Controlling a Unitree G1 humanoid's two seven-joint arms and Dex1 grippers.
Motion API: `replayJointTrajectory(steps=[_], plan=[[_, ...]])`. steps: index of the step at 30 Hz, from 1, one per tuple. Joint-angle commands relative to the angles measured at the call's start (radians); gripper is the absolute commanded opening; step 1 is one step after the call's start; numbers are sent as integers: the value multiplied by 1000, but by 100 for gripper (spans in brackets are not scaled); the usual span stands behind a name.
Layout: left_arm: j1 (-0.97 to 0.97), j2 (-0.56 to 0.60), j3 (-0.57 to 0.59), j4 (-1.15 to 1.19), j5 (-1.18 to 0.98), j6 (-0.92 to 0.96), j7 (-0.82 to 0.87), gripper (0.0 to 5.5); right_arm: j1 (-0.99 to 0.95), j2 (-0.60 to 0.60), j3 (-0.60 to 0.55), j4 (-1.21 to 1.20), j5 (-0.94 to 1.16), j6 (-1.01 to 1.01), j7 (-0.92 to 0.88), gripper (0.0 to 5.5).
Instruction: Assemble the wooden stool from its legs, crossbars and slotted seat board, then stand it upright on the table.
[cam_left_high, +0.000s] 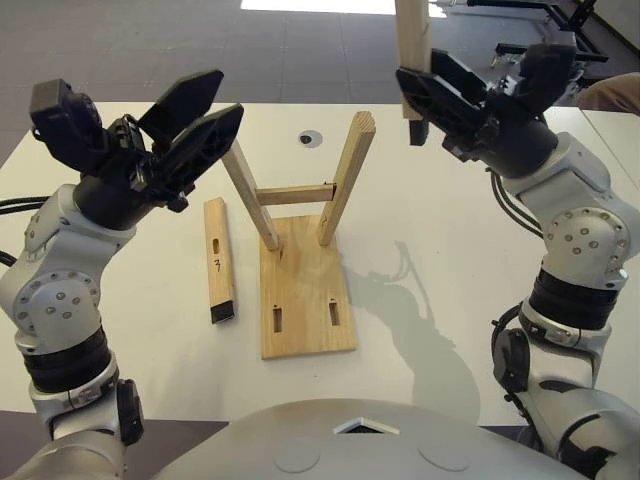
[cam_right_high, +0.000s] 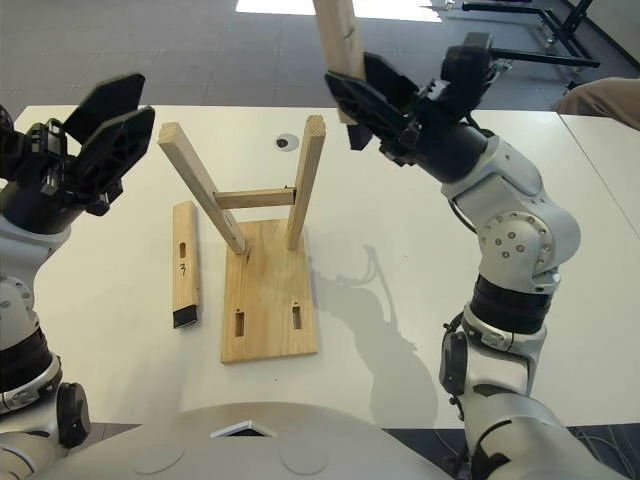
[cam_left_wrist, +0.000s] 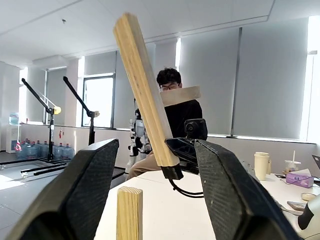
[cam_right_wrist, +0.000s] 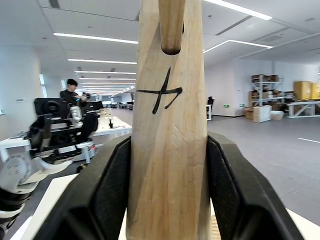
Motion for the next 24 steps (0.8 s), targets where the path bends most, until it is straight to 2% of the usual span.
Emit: replayJointTrajectory(steps=[1,7,15,24], plan=[[-72,32,-44,32,17,19,1,298,-20,-40,46,-51,42,20,39,206],[-130,5,-92,72,3,35,36,374,-17,-49,155,-36,-14,-28,92,206],[-202,-20,-110,124,-240,143,-6,374,-36,-12,289,32,-64,-76,203,206],[-232,-16,-104,132,-277,167,-6,374,-28,-11,320,47,-89,-89,236,206]])
